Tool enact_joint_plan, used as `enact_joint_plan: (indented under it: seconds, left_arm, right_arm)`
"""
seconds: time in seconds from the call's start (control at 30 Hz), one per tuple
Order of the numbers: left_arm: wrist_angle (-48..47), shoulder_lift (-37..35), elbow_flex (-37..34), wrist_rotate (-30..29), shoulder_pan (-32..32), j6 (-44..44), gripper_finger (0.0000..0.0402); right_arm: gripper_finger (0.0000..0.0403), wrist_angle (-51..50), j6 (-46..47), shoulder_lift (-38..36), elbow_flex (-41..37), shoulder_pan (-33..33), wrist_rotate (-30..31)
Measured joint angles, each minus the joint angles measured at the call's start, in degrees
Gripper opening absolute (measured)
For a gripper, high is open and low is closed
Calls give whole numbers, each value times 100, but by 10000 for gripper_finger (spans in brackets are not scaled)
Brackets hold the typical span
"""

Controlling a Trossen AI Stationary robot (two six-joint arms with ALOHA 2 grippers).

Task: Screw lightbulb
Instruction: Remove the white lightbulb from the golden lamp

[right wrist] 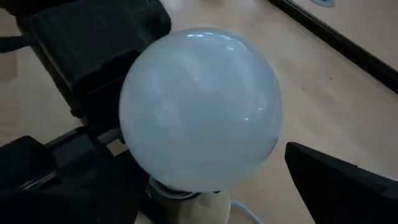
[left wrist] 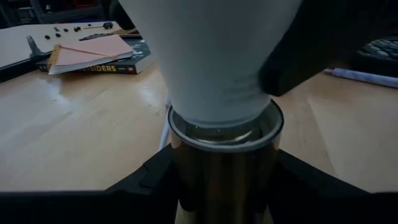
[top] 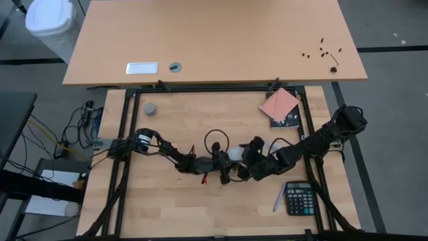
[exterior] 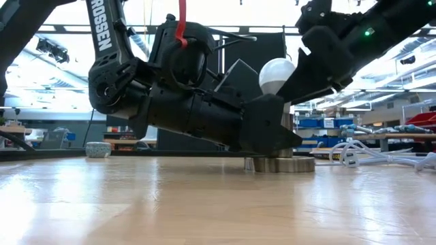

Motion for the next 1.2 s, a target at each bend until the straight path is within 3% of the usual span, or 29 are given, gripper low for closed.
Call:
enact_joint_plan:
  seconds: [0.23,0.47,0.67,1.1,1.2]
  left_arm:
    - [-17,1,2,-31,11,6,189]
    - [-28,-1,-1,-5,0,25,189]
    - [-26,-1,-2,19,-2,26,189]
    - [4,-1,-2,17,-2,24,189]
    - [26,1,-2,19,-2,24,189]
  right_arm:
    - [373,-704,379,-13,24,14,-50]
    - [373,-2137,1879,-15,-35,138,-166]
    - [373,-1747,1827,-33,-12,224,-475]
    - [373,-195,1130,-83,-16,346,-442]
    - [372,506,936,-45,-409,344,-218]
